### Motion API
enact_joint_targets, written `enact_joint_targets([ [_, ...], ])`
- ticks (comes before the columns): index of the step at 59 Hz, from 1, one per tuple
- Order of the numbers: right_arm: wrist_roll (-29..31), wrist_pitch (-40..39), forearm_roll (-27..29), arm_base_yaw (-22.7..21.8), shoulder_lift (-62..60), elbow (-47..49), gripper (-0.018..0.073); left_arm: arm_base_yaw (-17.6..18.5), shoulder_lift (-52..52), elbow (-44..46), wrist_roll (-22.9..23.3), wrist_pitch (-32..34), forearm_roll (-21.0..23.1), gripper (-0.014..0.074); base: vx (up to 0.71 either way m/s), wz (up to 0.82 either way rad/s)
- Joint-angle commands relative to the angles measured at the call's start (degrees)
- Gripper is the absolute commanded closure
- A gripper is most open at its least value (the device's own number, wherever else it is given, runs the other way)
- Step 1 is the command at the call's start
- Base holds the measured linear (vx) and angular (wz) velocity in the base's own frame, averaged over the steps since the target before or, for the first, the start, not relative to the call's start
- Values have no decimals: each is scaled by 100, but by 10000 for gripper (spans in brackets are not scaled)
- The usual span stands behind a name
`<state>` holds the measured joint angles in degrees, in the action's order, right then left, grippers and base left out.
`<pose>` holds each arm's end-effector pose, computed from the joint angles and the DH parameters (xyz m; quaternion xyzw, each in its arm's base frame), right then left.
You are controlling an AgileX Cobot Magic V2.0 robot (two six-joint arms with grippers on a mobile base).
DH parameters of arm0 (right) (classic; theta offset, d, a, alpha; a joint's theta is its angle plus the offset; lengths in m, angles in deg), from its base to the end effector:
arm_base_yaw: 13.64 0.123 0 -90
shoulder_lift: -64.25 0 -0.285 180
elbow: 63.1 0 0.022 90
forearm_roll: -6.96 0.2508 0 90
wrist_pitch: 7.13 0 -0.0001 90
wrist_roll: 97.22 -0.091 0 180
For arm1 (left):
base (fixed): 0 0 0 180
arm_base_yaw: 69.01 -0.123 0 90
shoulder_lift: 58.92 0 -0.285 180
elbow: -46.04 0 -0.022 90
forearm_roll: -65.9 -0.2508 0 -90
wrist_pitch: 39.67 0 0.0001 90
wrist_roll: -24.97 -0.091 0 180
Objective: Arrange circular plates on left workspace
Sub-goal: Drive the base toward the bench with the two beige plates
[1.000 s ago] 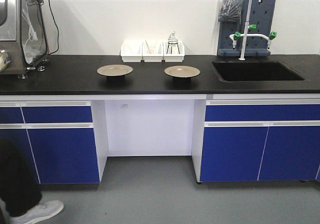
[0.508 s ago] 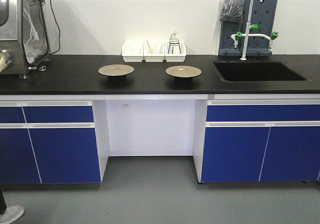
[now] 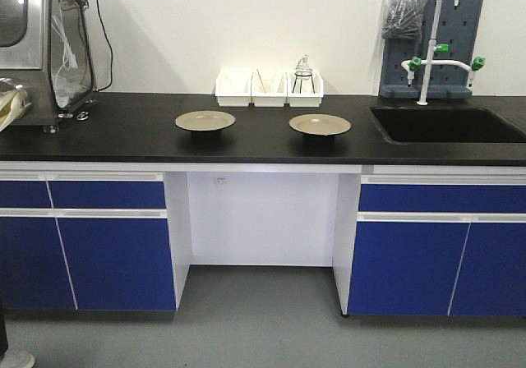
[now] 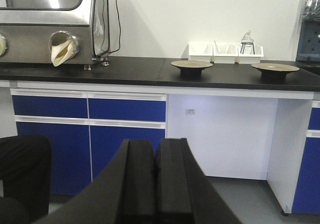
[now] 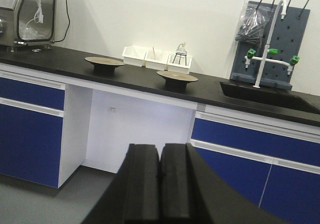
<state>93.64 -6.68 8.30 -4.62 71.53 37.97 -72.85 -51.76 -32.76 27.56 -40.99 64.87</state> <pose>0.0562 0.0089 0.2028 -0.1106 0.6772 -0.0031 0.7274 0.0566 0.0038 0.2024 -0.0327 0.6894 0.0145 0.7235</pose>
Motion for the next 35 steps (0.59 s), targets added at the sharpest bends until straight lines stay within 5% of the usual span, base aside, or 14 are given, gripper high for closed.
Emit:
enact_joint_targets([
  [1,12,-444,-54,-9,-100,-33,559,32,-84,-72,56,471,49,594,30,3],
  [35,12,-444,-54,-9,-89,-33,559,32,-84,-72,56,471,49,594,47,-1],
])
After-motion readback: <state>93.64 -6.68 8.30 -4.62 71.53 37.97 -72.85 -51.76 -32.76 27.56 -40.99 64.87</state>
